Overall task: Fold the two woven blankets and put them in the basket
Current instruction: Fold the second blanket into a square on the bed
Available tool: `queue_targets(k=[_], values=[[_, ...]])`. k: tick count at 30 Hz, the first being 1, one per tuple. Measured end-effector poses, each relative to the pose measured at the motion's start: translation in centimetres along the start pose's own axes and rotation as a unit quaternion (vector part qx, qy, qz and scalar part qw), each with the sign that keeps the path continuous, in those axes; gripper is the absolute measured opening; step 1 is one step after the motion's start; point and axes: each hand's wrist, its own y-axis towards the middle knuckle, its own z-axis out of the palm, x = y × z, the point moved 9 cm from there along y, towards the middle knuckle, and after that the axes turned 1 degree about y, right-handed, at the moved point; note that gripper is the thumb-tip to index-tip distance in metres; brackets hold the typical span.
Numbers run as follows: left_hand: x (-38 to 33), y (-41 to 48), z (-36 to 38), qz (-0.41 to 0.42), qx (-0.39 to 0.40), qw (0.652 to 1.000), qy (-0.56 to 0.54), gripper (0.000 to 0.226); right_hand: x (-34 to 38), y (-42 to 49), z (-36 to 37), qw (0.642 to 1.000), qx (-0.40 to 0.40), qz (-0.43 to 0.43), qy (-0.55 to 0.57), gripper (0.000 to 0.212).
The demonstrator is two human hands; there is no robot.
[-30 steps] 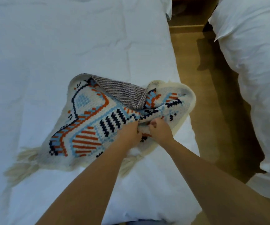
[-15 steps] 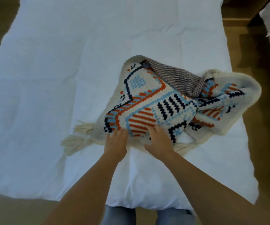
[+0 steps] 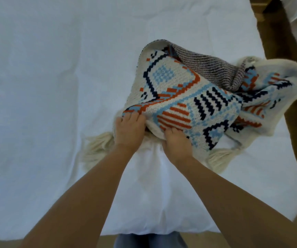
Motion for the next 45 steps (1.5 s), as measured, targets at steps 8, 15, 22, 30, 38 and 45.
queue_targets(k=[8, 15, 22, 30, 38, 45], values=[[5.1, 4.5, -8.6, -0.170, -0.117, 0.967, -0.147, 0.031, 7.0, 8.0, -13.4, 0.954, -0.133, -0.029, 0.268, 0.015], [8.6, 1.2, -5.0, -0.203, 0.045, 0.952, -0.227, 0.047, 15.6, 16.8, -15.9, 0.928, -0.082, -0.014, 0.364, 0.019], [5.3, 1.6, 0.5, -0.196, 0.150, 0.930, -0.271, 0.056, 14.4, 15.1, -6.3, 0.933, 0.149, -0.053, 0.323, 0.049], [-1.9, 1.7, 5.7, -0.032, 0.288, 0.954, -0.081, 0.086, 3.3, 10.3, -6.8, 0.971, -0.060, -0.021, 0.231, 0.014], [-2.6, 2.6, 2.9, -0.171, 0.080, 0.933, -0.306, 0.013, -6.7, 4.1, -2.3, 0.908, -0.107, 0.217, 0.341, 0.015], [3.5, 2.1, -6.6, -0.335, -0.116, 0.819, -0.450, 0.020, 3.2, 4.7, -4.9, 0.876, -0.055, 0.038, 0.477, 0.100]])
